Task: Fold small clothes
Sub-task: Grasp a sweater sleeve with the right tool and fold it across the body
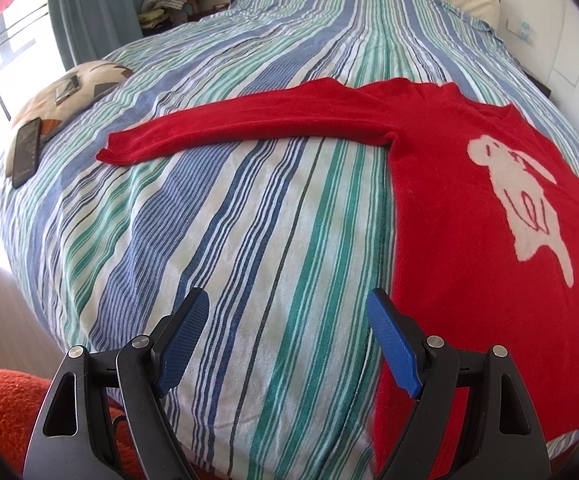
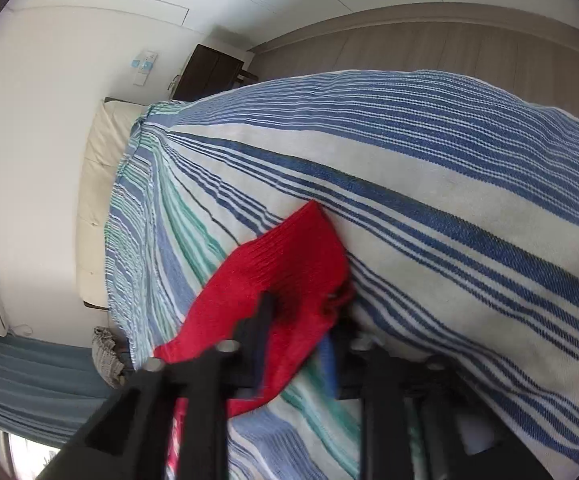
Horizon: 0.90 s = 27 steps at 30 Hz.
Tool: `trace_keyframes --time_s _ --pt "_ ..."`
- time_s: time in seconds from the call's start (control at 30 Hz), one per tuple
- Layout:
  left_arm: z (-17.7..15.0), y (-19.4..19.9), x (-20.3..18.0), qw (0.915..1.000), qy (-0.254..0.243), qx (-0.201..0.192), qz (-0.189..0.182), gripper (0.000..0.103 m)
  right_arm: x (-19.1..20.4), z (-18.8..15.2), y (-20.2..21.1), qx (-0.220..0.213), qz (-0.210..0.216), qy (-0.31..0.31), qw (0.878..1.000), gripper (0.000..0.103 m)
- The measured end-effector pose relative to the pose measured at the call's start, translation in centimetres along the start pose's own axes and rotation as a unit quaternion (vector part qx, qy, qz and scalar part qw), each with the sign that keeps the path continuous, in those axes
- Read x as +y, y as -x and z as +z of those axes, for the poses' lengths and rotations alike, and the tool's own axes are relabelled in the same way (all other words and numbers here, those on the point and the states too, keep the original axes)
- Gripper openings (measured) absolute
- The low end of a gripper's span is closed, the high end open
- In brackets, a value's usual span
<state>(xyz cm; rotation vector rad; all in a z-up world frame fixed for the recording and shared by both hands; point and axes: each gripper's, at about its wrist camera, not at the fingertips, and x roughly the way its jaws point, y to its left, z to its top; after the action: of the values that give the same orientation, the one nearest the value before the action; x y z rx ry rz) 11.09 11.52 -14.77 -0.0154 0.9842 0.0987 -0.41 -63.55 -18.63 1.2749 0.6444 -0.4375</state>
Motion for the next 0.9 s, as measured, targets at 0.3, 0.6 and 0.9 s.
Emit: trace_keyframes --time_s 0.3,0.6,0.9 --pt "0.7 -0.1 0.5 0.9996 0.017 -0.007 -0.019 0.083 20.0 -4.6 5.8 -0.041 0.066 0.274 0.959 0.004" --pt "1.5 0.1 1.4 0.9983 0.04 -0.016 -0.04 0.083 41.5 -24.5 -0.9 0.12 0.214 0.457 0.855 0.007" --pt "1.3 -0.5 4.2 0.9958 0.073 0.0 -0.055 0.083 37.7 -28.9 -10.6 0.251 0.197 0.39 0.864 0.061"
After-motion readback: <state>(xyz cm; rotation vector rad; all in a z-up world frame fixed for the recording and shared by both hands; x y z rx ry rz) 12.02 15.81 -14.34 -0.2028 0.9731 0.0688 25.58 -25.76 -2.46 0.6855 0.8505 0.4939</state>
